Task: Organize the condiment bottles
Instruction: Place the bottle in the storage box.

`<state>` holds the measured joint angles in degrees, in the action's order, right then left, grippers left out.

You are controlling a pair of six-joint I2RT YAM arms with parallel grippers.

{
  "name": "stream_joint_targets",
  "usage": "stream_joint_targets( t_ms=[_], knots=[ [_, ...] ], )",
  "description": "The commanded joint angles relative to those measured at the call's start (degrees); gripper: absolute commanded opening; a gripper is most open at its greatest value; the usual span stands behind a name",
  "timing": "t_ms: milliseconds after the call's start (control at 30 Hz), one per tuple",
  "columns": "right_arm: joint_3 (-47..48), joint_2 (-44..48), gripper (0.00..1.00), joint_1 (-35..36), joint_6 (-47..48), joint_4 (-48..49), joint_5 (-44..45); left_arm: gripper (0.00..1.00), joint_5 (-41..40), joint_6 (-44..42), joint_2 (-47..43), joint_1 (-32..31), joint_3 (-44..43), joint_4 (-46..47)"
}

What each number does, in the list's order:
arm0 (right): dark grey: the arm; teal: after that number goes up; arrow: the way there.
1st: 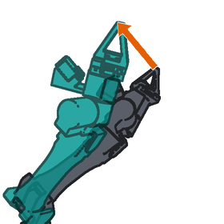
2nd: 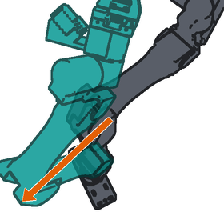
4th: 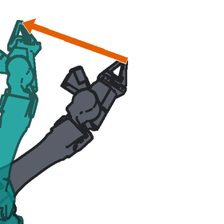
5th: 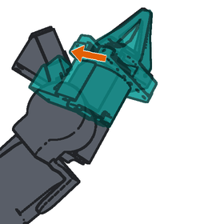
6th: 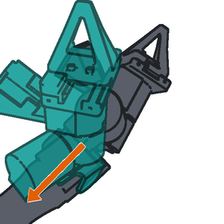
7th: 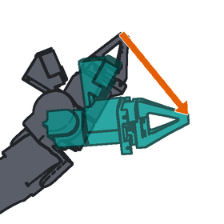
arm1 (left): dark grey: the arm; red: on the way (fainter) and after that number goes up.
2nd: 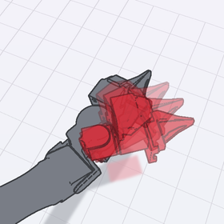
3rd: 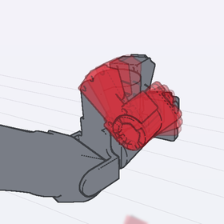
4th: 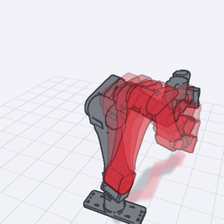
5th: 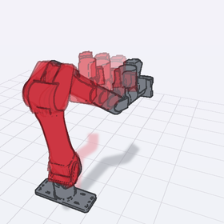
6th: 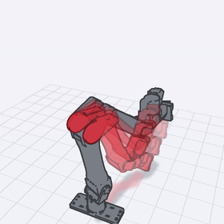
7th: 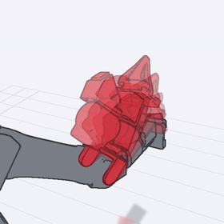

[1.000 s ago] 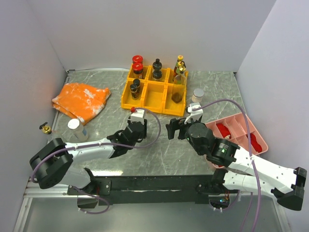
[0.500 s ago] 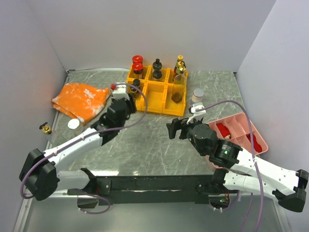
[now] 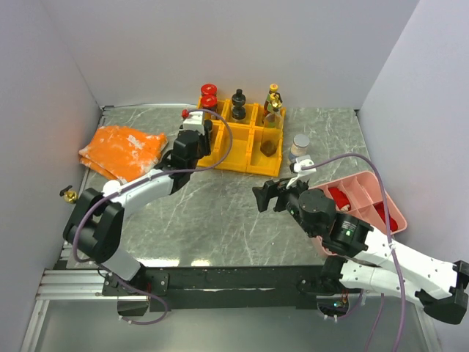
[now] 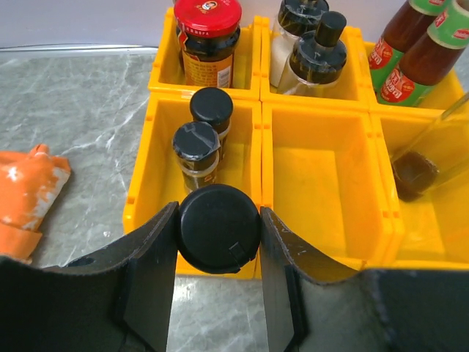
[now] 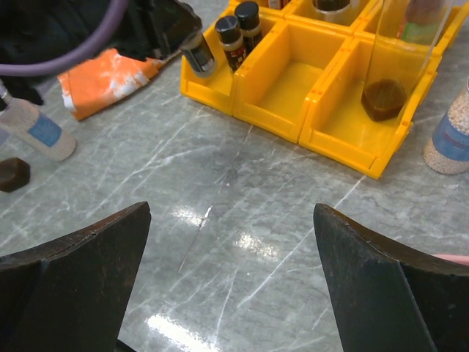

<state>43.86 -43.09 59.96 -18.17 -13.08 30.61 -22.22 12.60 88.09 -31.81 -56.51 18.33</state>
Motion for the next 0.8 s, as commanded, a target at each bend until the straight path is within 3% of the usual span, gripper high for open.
stream_joint_targets(
  t_ms=[0, 333, 567, 767],
  knots=[
    [0.4, 1.4, 1.0, -0.1, 1.0, 2.4, 0.1, 0.01, 1.7, -1.9, 2.5, 0.8, -4.4, 5.9],
    [-0.5, 2.1, 1.0, -0.2, 2.3, 3.7, 0.5, 0.01, 3.1, -3.5, 9.2, 3.0, -4.4, 12.8],
    [-1.0, 2.2, 1.0, -0.3, 2.8, 4.4, 1.7, 0.07, 5.7, -2.1, 13.0, 4.6, -4.2, 15.6],
    [-0.9, 2.3, 1.0, -0.3, 2.9, 4.6, 2.3, 0.25, 7.2, -1.6, 15.1, 5.4, -3.3, 18.1]
  ],
)
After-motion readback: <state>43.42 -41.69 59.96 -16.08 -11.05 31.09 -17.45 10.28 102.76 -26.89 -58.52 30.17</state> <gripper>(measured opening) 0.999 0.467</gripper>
